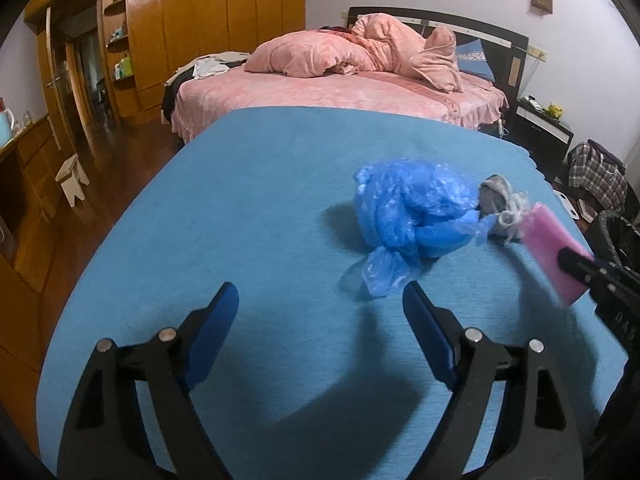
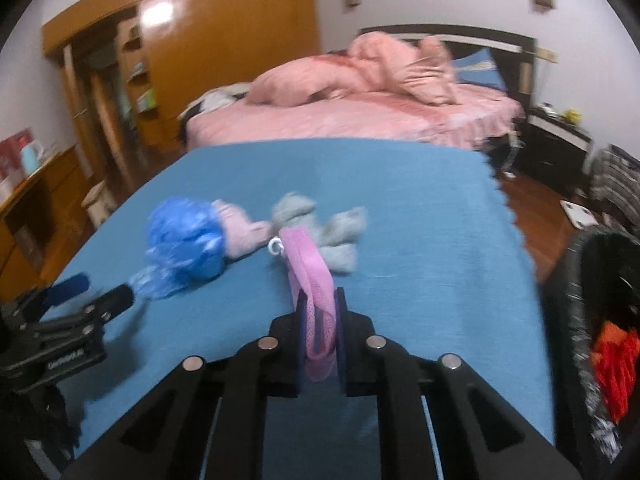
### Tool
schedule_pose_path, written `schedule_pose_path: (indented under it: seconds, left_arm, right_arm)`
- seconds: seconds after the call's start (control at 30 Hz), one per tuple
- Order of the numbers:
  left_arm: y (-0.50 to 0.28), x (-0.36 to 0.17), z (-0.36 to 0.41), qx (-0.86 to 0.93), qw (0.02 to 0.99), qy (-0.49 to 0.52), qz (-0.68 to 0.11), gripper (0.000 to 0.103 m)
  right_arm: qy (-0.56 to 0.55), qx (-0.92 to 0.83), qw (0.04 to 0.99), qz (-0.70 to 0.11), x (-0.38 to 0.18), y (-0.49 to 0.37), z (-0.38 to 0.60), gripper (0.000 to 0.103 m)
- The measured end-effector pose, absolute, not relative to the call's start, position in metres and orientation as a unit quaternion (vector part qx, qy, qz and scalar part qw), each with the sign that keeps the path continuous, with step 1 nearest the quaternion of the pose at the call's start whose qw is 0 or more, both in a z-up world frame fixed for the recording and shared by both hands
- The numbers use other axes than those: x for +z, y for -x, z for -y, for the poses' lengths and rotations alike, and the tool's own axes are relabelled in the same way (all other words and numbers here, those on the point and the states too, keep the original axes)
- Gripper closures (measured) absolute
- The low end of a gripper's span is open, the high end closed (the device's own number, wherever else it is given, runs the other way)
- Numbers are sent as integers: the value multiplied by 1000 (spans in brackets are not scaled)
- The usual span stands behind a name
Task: Collect trash
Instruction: 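Grasp the blue plastic bag with the left gripper while the right gripper holds the pink strap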
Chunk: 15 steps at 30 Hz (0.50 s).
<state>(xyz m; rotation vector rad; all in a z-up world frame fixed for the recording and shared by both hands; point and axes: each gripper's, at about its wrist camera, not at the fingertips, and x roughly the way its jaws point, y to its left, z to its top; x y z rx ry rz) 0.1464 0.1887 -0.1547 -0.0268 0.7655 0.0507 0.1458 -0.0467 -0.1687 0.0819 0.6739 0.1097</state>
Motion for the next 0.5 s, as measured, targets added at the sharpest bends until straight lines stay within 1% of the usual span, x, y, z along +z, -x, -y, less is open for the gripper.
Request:
schedule_pose_path:
  seconds: [0.17,0.5]
  left_arm:
    - [-147,-155,-177,9,928,10,-372,22]
    - [-165,-151,-141,-19,936,16,-352,23]
  right_arm:
    - [-63,-7,941,-331,-166,-153,72,91]
    - [-69,-29,934,-349,-172,-167,95,91]
